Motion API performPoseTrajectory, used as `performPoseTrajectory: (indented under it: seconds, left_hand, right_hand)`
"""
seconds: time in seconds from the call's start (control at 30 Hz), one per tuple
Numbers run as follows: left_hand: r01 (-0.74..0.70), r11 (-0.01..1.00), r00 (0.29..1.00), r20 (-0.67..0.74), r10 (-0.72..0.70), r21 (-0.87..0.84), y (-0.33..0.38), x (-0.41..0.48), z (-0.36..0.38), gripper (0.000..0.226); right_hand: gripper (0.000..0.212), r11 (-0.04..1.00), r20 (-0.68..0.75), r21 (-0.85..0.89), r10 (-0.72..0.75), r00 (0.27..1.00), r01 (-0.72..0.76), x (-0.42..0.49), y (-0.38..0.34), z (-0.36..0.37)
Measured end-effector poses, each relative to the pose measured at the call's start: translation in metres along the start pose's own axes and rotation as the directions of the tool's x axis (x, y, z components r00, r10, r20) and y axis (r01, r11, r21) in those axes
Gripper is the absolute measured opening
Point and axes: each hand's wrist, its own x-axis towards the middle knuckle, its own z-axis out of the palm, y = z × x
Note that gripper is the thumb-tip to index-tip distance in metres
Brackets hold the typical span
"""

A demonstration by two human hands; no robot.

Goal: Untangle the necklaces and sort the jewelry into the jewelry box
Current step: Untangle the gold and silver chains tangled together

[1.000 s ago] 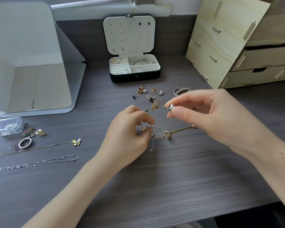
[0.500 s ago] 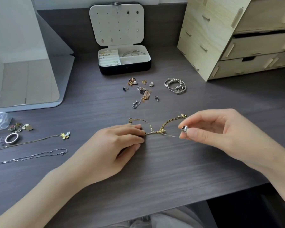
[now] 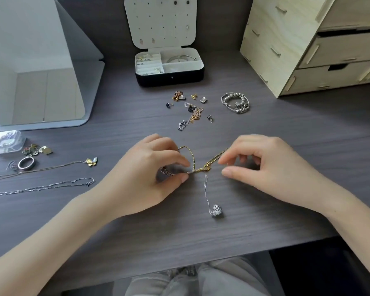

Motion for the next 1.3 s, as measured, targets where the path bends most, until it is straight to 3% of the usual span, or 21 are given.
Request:
performPoseTrajectory:
  seconds: [0.13,0.33,0.7,0.83,1.07,1.3]
  left_hand:
    - [0.033,0.999,0.996,0.082,-0.030,-0.033,0.001,0.017,0.006,0.023]
    - [0.035,0.999,0.992,0.122,-0.030,-0.040,-0.007,0.019,0.007,0.017]
    - [0.102,0.995,0.994,0.036,-0.102,0.010,-0.019,0.015,0.010,0.029]
    - [0.103,0.993,0.993,0.053,-0.106,0.059,-0.019,0.012,0.008,0.025]
    - [0.131,0.988,0.986,0.090,-0.138,0.084,-0.024,0.007,-0.002,0.025]
    - [0.192,0.981,0.973,0.126,-0.194,0.029,-0.027,0.006,-0.010,0.028]
  right_hand:
    - [0.012,0.980,0.006,-0.182,-0.076,0.997,0.076,0.026,0.005,0.010]
    - [0.006,0.957,0.111,-0.239,-0.141,0.984,0.164,0.041,0.010,0.012]
    - [0.007,0.997,0.121,0.053,-0.059,0.991,0.053,0.035,0.015,0.000]
    - [0.015,0.997,0.129,0.077,-0.002,0.992,-0.008,0.033,0.015,-0.004]
    - [0.014,0.975,-0.004,-0.157,0.155,0.988,-0.154,0.034,0.022,-0.009]
    - [0.018,0.921,-0.124,-0.333,0.172,0.977,-0.204,0.033,0.022,-0.006]
